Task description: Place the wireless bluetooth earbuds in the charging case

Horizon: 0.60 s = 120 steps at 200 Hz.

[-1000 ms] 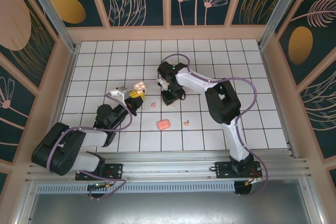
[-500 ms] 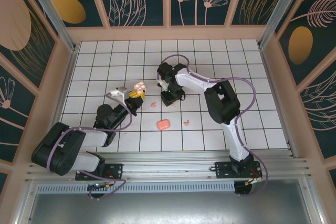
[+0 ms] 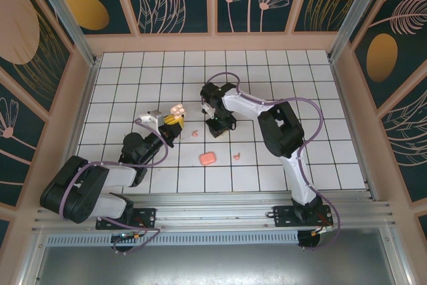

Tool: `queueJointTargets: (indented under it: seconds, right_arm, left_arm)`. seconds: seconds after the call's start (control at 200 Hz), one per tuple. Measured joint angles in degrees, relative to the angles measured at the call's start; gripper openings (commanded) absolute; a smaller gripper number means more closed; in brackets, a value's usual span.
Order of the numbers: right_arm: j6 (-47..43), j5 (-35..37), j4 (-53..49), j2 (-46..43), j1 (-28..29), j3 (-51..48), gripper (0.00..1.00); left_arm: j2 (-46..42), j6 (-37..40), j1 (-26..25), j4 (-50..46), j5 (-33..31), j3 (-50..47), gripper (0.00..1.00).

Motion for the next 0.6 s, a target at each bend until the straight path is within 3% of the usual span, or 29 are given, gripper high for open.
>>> queueJointTargets:
  seconds: [0.601]
  right_arm:
    - [4.90,-0.11,5.31,-2.78,-0.70,-4.00,0.35]
  left_arm:
    - [0.00,0.63,0.00,-1.33,0.28,0.46,0.12]
